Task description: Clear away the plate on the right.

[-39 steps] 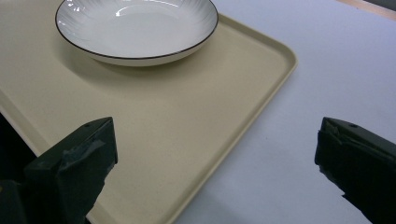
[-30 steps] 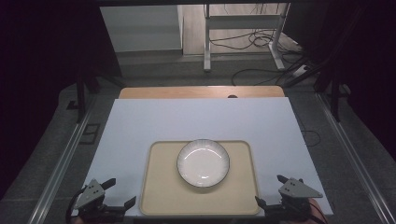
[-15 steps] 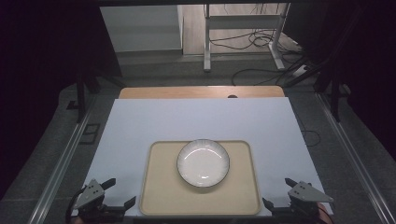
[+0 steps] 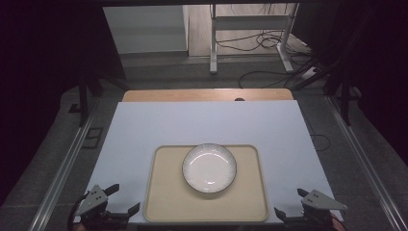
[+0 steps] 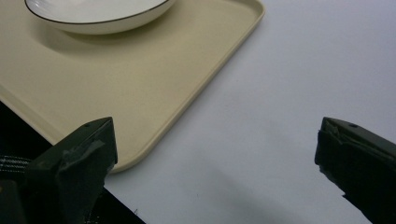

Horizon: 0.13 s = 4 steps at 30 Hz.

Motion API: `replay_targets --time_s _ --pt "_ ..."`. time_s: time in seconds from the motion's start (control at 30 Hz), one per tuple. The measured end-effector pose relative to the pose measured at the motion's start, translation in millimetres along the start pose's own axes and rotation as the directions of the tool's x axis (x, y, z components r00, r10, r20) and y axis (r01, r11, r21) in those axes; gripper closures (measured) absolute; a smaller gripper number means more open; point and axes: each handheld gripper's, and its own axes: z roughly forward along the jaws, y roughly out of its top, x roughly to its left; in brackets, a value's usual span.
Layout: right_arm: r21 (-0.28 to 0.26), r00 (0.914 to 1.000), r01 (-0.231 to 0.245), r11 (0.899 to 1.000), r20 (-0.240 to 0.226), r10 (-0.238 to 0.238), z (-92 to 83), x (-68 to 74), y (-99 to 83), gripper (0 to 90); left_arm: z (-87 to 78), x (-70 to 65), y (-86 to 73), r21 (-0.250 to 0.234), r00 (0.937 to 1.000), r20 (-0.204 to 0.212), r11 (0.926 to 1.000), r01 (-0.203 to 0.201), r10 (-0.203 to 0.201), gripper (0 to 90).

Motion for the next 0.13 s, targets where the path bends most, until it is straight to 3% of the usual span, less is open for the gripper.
replay_targets --time_s 0.13 --pt "0.004 1.0 0.004 1.0 0.003 -0.004 0.9 0.3 0.0 0.0 1.4 -0.2 1.0 0.005 1.0 0.001 1.0 -0.001 0.001 0.2"
